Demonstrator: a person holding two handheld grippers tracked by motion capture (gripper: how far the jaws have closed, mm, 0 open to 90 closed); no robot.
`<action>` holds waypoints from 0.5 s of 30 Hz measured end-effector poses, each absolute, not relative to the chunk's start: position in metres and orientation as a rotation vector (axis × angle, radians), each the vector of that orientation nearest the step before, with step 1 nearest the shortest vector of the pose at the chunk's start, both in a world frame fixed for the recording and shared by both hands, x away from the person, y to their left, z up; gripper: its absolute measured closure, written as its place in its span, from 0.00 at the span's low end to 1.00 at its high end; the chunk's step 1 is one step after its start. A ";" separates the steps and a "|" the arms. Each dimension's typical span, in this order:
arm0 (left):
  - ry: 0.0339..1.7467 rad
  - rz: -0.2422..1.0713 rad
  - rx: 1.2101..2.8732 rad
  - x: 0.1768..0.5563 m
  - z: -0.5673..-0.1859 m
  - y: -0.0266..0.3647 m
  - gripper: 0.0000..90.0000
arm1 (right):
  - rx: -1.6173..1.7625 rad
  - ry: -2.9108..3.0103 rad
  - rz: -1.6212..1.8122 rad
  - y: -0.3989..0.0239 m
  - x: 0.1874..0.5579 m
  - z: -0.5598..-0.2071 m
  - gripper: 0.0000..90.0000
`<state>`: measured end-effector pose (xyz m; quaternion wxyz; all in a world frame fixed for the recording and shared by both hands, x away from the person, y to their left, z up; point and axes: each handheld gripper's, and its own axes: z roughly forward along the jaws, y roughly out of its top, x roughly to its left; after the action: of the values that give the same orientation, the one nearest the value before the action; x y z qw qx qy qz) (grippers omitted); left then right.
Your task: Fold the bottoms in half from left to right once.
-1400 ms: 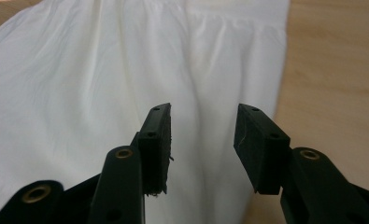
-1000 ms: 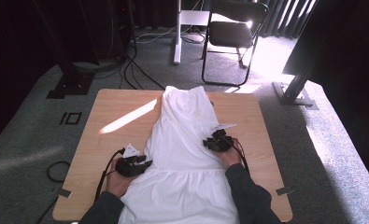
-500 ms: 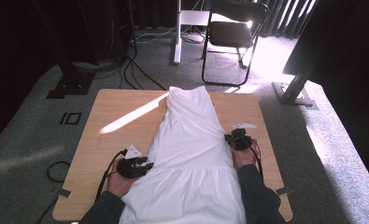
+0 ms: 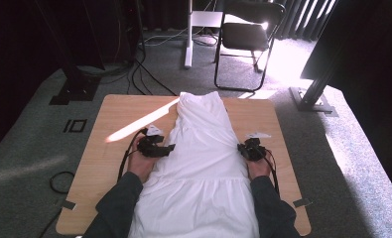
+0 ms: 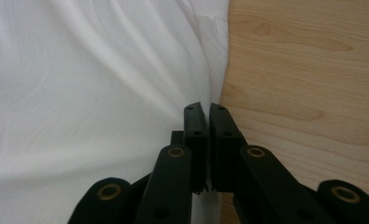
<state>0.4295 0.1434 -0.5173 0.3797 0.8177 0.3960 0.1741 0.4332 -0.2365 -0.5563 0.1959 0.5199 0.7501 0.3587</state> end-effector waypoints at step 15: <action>0.993 0.434 2.176 0.417 -0.547 0.141 0.90 | 1.423 2.169 0.972 -0.226 0.416 -0.553 0.98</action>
<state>0.4170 0.1412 -0.5474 0.3480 0.8392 0.3829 0.1675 0.4156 -0.2261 -0.5533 0.1846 0.5048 0.7695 0.3450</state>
